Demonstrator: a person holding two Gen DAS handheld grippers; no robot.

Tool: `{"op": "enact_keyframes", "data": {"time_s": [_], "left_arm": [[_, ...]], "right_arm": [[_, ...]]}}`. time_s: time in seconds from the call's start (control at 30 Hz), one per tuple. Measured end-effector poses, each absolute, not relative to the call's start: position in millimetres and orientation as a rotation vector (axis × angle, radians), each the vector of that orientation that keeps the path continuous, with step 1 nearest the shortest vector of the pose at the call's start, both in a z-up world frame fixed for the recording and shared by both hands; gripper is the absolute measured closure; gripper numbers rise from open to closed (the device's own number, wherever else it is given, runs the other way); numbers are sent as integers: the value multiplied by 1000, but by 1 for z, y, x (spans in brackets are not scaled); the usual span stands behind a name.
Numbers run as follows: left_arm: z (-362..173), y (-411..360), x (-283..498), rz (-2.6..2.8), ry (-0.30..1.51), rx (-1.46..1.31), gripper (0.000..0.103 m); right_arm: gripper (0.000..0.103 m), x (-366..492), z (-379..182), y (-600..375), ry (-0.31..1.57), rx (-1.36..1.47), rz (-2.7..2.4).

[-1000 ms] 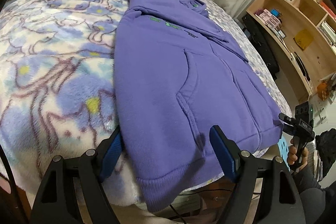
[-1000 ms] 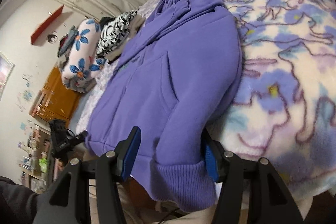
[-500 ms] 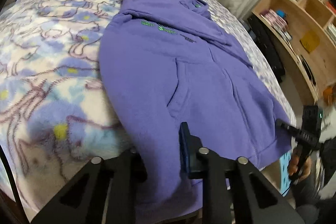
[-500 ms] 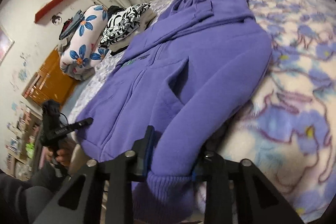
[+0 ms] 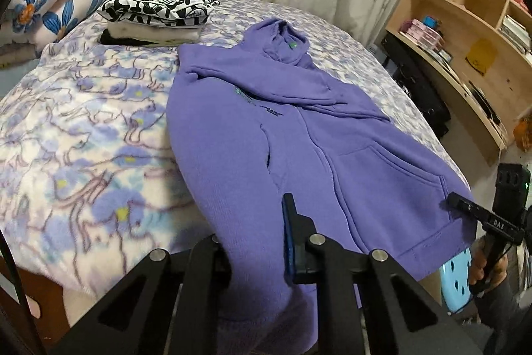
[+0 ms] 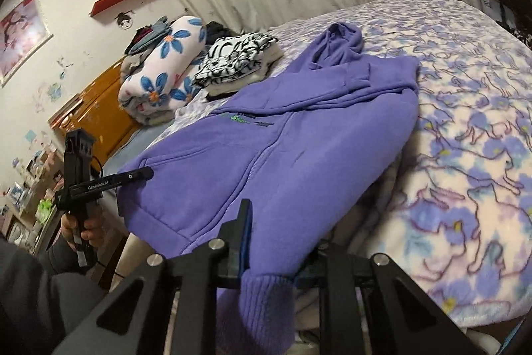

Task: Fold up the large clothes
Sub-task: 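Grasp the ribbed hem with both tools and lift it toward the hood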

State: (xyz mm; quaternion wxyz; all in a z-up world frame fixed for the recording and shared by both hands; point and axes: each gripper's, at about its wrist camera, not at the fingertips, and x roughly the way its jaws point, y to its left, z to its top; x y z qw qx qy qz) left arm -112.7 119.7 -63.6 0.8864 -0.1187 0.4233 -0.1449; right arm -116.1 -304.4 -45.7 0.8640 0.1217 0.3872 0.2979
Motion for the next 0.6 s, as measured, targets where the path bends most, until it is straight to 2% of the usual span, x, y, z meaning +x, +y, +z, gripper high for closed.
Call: {"op": "enact_keyframes", "data": {"time_s": [0.3,0.6], "left_arm": [[-67,143,-125,-298,933,-333,90],[-53,162,-37,-271,897,-421,86]], "right_arm": [[85,-118,-46,-326,826,375,619],[84,-37,-29,-325,771,479,626]]}}
